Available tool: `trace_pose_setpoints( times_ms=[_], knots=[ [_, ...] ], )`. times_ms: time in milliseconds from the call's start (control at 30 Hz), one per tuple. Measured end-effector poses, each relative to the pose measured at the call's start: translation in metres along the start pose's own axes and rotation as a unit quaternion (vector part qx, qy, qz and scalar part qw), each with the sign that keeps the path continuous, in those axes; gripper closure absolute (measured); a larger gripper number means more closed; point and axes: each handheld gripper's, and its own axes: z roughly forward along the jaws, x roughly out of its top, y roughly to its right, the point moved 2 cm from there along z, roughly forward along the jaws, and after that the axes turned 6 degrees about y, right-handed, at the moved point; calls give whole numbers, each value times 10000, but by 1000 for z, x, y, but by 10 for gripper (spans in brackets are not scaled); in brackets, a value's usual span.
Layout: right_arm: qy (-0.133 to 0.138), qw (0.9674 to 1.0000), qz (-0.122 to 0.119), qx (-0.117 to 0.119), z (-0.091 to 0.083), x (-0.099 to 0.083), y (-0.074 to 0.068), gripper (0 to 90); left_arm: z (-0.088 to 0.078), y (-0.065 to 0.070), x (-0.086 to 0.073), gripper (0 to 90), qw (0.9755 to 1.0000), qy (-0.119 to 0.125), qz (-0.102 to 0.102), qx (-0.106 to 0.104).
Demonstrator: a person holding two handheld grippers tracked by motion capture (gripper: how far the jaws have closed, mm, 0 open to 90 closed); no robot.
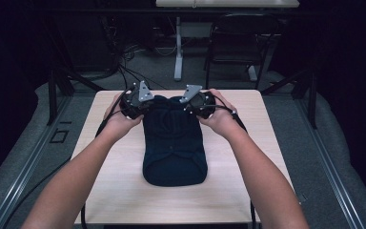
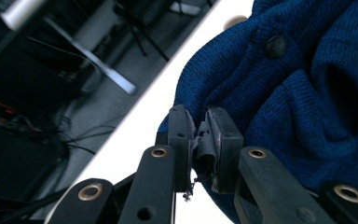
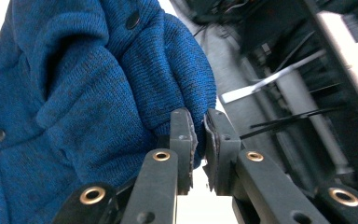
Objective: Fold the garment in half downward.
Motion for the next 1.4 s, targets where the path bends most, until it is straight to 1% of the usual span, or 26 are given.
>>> trace_pose_setpoints(
  times_ms=[33, 100, 133, 167, 233, 267, 300, 400, 533, 567, 600, 633, 733, 867, 933, 967, 1033, 1067, 1100, 1133, 1167, 1200, 1233, 1300, 1333, 1400],
  knots=[
    [0, 10000, 0, 0, 0, 0, 0, 819, -3, -1, 3, 812, 9999, 82, 24, 97],
    [116, 9998, 2, -162, -6, 5, 4, 819, -8, -3, 8, 812, 9995, 194, 44, 259],
    [172, 9996, 15, -218, -8, 6, 5, 819, -9, -3, 9, 812, 9993, 228, 2, 305],
    [247, 9994, 52, -257, -9, 8, 6, 818, -9, -3, 9, 812, 9991, 231, 30, 341],
    [130, 9996, -55, -239, -7, 5, 1, 818, -5, 3, 5, 812, 9992, 146, 134, 345],
    [61, 9997, -107, -222, -5, 3, -1, 818, -3, 6, 3, 812, 9993, 109, 168, 319],
    [55, 9997, -103, -208, -2, 0, -5, 818, -1, 8, 0, 812, 9994, 51, 206, 263],
    [1, 9998, -104, -156, 1, -3, -7, 818, 4, 12, -5, 812, 9996, 19, 155, 227],
    [-28, 9999, -70, -131, 6, -7, -10, 817, 7, 15, -7, 811, 9995, 0, 195, 253],
    [-53, 9999, -70, -134, 6, -8, -11, 817, 7, 15, -7, 811, 9994, -20, 243, 247],
    [-30, 9999, -70, -120, 7, -10, -12, 817, 7, 16, -8, 811, 9995, -33, 240, 224],
    [-78, 9999, -83, -102, 7, -10, -12, 817, 8, 17, -8, 811, 9995, -51, 249, 209],
    [-97, 9999, -57, -108, 9, -12, -11, 817, 10, 17, -8, 811, 9994, -64, 260, 216],
    [-79, 9999, 0, -91, 10, -11, -9, 817, 13, 14, -8, 811, 9996, -37, 143, 230],
    [-51, 9999, 27, -128, 9, -7, -5, 817, 12, 10, -6, 811, 9997, -18, 72, 246],
    [-65, 9998, -4, -165, 7, -4, -2, 816, 11, 8, -3, 811, 9995, 53, 43, 301],
    [-40, 9998, -11, -199, 6, -2, -1, 816, 6, 3, 3, 812, 9990, 147, 62, 417],
    [38, 9996, -8, -284, 4, 1, 2, 816, 2, 1, 7, 811, 9986, 221, 75, 483],
    [219, 9987, 42, -460, -2, 6, 6, 815, -2, -2, 10, 812, 9977, 322, 113, 579],
    [219, 9987, 42, -460, -2, 6, 6, 815, -6, -4, 14, 812, 9969, 415, 103, 656],
    [343, 9979, 113, -532, -5, 8, 8, 815, -10, -6, 17, 811, 9960, 507, 111, 724],
    [406, 9972, 106, -614, -8, 10, 10, 814, -13, -7, 19, 811, 9956, 556, 100, 752],
    [437, 9968, 118, -655, -10, 12, 11, 813, -14, -7, 20, 811, 9957, 553, 86, 732],
    [471, 9964, 153, -681, -11, 12, 10, 812, -12, -2, 18, 811, 9957, 506, 215, 747],
    [372, 9972, 57, -650, -9, 8, 6, 812, -11, 0, 15, 811, 9960, 483, 240, 714],
    [373, 9974, 49, -622, -7, 7, 4, 812, -8, 4, 10, 811, 9964, 415, 298, 670]
  ],
)
